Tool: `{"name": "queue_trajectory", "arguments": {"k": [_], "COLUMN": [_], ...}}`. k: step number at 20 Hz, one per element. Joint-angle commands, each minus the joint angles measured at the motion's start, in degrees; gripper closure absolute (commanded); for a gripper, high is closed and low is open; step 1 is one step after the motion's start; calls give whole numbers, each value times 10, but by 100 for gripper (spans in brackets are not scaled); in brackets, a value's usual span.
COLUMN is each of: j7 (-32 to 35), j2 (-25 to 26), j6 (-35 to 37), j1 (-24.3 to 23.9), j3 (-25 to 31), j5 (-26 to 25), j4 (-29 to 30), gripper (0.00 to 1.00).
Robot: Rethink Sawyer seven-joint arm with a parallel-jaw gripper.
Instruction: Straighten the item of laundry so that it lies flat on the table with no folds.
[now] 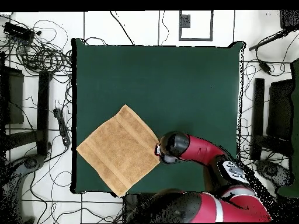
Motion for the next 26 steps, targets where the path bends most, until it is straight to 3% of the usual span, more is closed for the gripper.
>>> {"name": "queue_trajectory", "arguments": {"k": [1, 26], "j7": [-8, 6], "j2": [175, 169], "j6": [-234, -228], "j1": [-72, -135], "j3": [-22, -20], "j5": [-139, -264], "j4": [-53, -85], "gripper": [0, 0]}}
